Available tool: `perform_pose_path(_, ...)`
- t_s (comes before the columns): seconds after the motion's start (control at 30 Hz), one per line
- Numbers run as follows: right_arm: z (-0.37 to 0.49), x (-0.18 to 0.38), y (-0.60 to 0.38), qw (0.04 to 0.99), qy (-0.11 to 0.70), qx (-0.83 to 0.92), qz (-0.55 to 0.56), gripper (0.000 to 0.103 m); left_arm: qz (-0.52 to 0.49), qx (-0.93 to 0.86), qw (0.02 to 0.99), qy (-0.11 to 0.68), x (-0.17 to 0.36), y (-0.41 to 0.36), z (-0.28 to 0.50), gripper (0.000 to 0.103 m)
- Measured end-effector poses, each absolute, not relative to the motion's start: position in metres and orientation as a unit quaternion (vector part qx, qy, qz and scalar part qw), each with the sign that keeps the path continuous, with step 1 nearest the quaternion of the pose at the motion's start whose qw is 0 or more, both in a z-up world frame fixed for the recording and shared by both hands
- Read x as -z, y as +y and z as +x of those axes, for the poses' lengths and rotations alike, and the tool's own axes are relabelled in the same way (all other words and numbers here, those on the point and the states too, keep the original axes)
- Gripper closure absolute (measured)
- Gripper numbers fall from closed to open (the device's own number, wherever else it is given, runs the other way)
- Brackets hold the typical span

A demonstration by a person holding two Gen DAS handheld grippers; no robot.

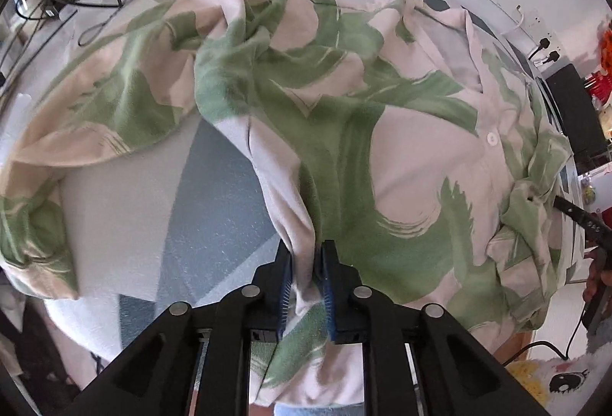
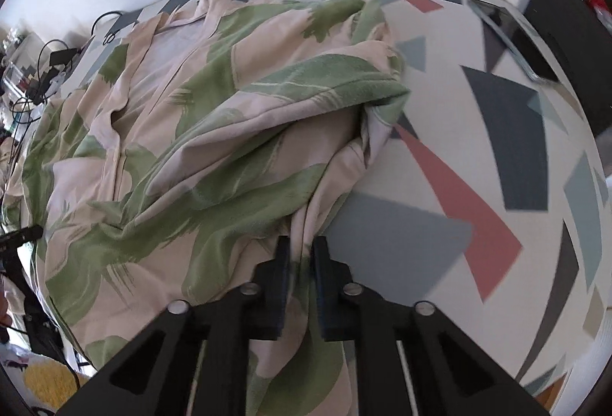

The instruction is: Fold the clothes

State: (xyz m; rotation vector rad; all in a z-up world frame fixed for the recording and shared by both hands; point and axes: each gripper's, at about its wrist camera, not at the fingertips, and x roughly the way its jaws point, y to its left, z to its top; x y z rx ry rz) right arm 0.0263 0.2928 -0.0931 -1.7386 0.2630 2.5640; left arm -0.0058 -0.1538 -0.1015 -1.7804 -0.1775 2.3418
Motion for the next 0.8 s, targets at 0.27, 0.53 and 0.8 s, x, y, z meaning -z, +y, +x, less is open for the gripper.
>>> perform_pose_path(0.27,0.025,-0.004,0.324,0.055,0.18,-0.895,-0.405,0.055,-0.502,-0.849,0.114,-0.117,0.021,-0.179,-0.031,0.084)
perform_pose_path(0.53,-0.026,-0.138,0.322,0.04,0.203,-0.943,-0.261,0.043,-0.4,-0.896,0.133,-0.138,-0.05,-0.147,-0.097,0.058)
perform_pose_path(0.8,-0.078,-0.146,0.263,0.053,-0.022,-0.959,-0.277,0.033,-0.468,-0.869,0.159,-0.023,-0.025,-0.148,-0.146,0.047)
